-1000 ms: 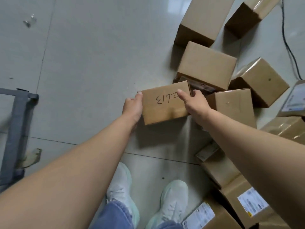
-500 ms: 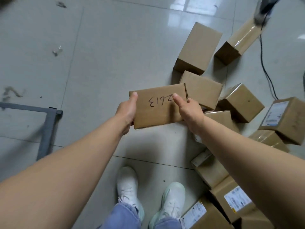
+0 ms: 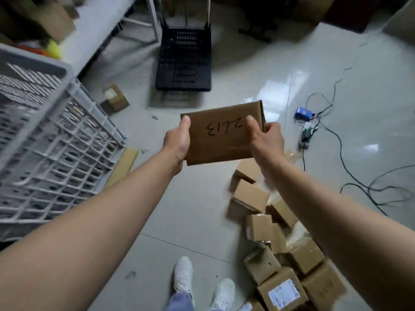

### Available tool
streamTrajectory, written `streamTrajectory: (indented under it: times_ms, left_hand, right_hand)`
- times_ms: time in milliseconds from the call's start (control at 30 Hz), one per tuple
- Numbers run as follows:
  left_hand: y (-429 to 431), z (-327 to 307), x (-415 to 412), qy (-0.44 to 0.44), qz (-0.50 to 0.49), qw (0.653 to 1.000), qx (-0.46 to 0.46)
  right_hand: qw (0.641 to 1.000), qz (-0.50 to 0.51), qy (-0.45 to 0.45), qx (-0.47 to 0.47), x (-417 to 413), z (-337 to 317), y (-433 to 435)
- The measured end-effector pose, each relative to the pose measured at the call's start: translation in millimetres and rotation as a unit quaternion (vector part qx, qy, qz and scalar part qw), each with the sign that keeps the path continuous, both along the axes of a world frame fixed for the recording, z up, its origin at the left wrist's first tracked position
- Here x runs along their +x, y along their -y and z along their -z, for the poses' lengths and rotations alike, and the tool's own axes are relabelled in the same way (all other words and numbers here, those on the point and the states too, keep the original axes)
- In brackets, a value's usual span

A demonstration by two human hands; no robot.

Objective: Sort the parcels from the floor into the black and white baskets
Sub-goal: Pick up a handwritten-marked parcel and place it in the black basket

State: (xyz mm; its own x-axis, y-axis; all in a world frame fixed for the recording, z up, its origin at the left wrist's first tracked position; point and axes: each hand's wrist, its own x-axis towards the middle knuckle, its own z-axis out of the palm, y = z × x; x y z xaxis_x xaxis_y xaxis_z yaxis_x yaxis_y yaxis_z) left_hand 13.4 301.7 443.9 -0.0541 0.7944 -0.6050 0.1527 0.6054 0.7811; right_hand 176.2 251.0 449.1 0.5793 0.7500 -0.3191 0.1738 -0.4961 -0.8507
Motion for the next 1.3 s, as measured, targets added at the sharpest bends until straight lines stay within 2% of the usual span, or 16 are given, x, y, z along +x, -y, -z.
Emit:
streamTrajectory:
  times_ms: [267, 467, 567, 767, 1000, 1300]
  left_hand:
    - [1, -171, -60, -0.042, -0.025, 0.990, 0.135]
    - [13, -249, -126, -0.061, -0.040, 0.975, 0.212]
    - [21, -279, -157, -0.072, -0.077, 0.966, 0.235]
    - [47, -309, -222, -0.110, -0.198, 0.938, 0.261]
    - [103, -304, -290, -0.129, -0.340, 0.900, 0.239]
    - [195, -276, -388, -0.163, -0.484, 0.844, 0.166]
  right_hand:
    - [0.996, -0.009, -0.017, 0.089, -63, -161, -8]
    - [0.989, -0.037, -0.032, 0.139, -123, -232, -13]
    - [0.985, -0.072, -0.032, 0.152, -153, -257, -19]
    - [0.963, -0.197, -0.049, 0.180, -219, -285, -41]
    - [0.917, -0.359, -0.078, 0.158, -304, -292, -40]
    - [0.842, -0.523, -0.027, 0.130, -442, -276, -3]
